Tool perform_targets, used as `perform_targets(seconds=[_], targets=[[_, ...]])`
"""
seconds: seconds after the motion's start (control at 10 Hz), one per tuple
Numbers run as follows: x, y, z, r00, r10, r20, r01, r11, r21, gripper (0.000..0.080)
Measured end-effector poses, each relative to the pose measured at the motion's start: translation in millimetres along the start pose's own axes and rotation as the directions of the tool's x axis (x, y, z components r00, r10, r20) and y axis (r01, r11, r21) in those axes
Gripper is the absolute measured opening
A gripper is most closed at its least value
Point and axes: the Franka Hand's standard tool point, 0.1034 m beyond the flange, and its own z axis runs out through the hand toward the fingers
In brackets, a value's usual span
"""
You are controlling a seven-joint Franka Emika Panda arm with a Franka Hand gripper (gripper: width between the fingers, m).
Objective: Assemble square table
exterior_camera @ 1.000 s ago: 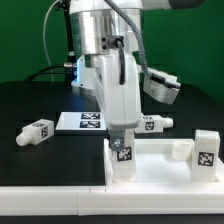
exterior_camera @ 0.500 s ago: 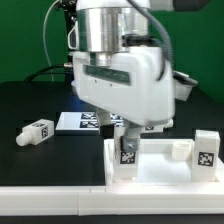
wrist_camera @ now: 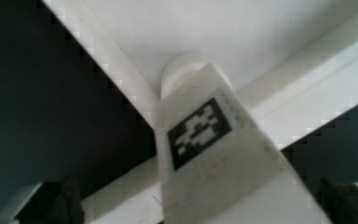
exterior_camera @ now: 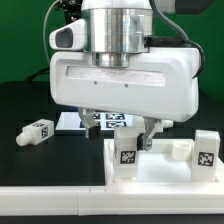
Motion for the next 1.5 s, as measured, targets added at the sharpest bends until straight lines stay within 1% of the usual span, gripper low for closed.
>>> perform_targets(seconds=[0.1,0.2,0.4,0.5,0.6,0.7,0.8,1.1,1.2,1.3,1.4,1.5], targets=[[3.4,0.1,-2.1,0.981,-0.192,-0.005,0.192,0.981,-0.013,0.0649],[5.9,0.7,-3.0,0.946,-0.324,-0.004,0.323,0.946,-0.02,0.0649],[6.1,2.0,-2.6,0.924,-0.383,-0.003,0.382,0.924,-0.023,0.0649],[6.3,2.5,-2.6,0.91,-0.415,-0.002,0.415,0.91,-0.025,0.0562],[6.3,2.4,-2.6,0.914,-0.406,-0.002,0.406,0.914,-0.025,0.0427],[6.3,2.4,-2.5,0.919,-0.394,-0.003,0.394,0.919,-0.025,0.0427],[6.3,2.3,-2.6,0.926,-0.379,-0.004,0.379,0.925,-0.024,0.0285],[6.0,1.6,-2.6,0.986,-0.165,-0.009,0.164,0.986,-0.023,0.0285],[2.7,-3.3,-2.4,1.0,-0.014,-0.019,0.013,1.0,-0.02,0.0285],[-0.7,-4.5,-2.6,0.993,0.112,-0.028,-0.113,0.993,-0.026,0.0285],[-1.3,-2.7,-2.6,0.967,0.252,-0.034,-0.253,0.967,-0.028,0.0285],[-1.5,-1.4,-3.3,0.921,0.389,-0.032,-0.39,0.92,-0.036,0.0285]])
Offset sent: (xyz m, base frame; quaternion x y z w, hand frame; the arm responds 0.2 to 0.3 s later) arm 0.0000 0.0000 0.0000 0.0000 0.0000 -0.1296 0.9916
